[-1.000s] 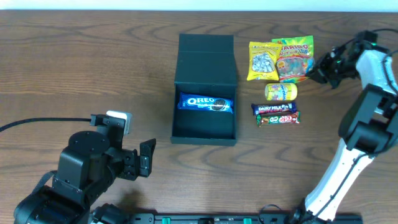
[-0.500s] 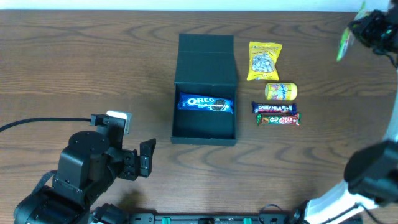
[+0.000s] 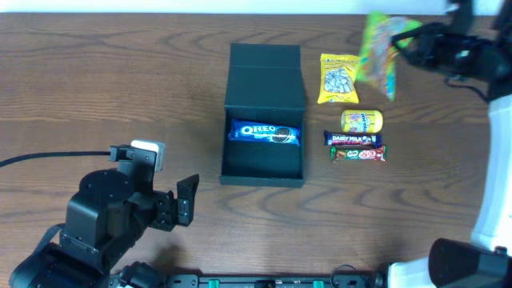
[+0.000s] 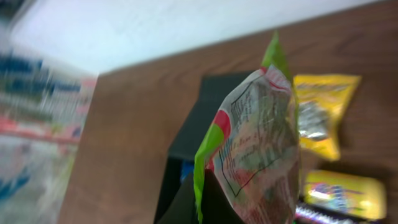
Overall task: Pack container
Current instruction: 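Carry the Haribo bag over the box with the right gripper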
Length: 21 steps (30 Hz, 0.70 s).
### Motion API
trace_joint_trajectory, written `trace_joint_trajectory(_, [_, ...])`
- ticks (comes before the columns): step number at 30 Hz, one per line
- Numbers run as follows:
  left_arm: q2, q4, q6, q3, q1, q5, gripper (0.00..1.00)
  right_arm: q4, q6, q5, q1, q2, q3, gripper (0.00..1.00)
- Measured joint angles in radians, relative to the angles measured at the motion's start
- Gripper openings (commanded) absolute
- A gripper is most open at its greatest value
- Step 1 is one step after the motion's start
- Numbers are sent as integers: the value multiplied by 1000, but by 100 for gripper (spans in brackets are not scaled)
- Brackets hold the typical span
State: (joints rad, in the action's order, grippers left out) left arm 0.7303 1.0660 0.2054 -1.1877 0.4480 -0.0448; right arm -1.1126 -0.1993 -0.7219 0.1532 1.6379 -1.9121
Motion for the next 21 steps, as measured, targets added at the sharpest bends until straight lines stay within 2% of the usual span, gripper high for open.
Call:
trace_joint_trajectory(4, [0,13,0,-5,0,0,95,-94,54,6,-105,0,0,1])
trace_joint_trajectory(9, [0,14,0,-5,0,0,95,-322,158,82,-212,0,-4,1])
trace_joint_trajectory(12, [0,8,0,-5,0,0,95,-396,202,123,-267,0,-4,1])
trace_joint_trajectory(16, [0,6,0,-5,0,0,95,-423,236,153,-352,0,-4,1])
trace_joint_trajectory(21, [0,6,0,-5,0,0,95,-366,232,152,-474,0,-1,1])
